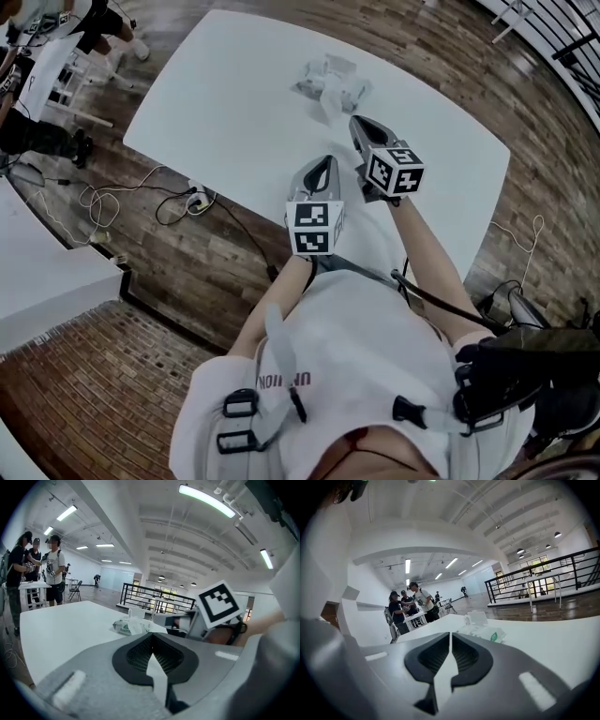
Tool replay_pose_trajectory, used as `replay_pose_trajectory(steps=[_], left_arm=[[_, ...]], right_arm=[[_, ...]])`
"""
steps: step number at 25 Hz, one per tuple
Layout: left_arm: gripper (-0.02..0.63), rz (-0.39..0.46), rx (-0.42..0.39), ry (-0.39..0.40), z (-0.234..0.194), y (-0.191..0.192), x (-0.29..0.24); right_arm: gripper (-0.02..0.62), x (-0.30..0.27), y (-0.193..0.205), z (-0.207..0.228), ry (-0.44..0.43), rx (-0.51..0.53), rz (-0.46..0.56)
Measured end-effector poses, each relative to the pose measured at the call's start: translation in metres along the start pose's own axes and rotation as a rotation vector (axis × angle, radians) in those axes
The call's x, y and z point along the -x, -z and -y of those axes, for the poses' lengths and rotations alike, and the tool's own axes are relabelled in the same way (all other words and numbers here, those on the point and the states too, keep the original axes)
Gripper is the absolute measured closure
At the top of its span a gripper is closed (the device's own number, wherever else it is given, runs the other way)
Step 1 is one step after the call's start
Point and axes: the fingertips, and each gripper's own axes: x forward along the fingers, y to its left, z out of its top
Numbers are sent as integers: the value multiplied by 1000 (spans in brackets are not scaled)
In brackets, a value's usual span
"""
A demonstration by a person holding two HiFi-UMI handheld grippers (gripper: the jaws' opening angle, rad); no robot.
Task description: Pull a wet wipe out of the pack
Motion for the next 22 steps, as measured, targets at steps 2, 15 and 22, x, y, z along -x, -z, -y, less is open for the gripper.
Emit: replay_pose_trajectory(steps=[2,15,22], left_arm=[[603,-11,3,11,0,3,-2],[604,-44,24,49,2,11,-6],[603,-42,15,55,2,12,-10]], right_arm=[[490,-21,5,10,4,1,-46],[560,-89,50,30,64,118,-282],[589,-65,-14,16,10,134,-80]])
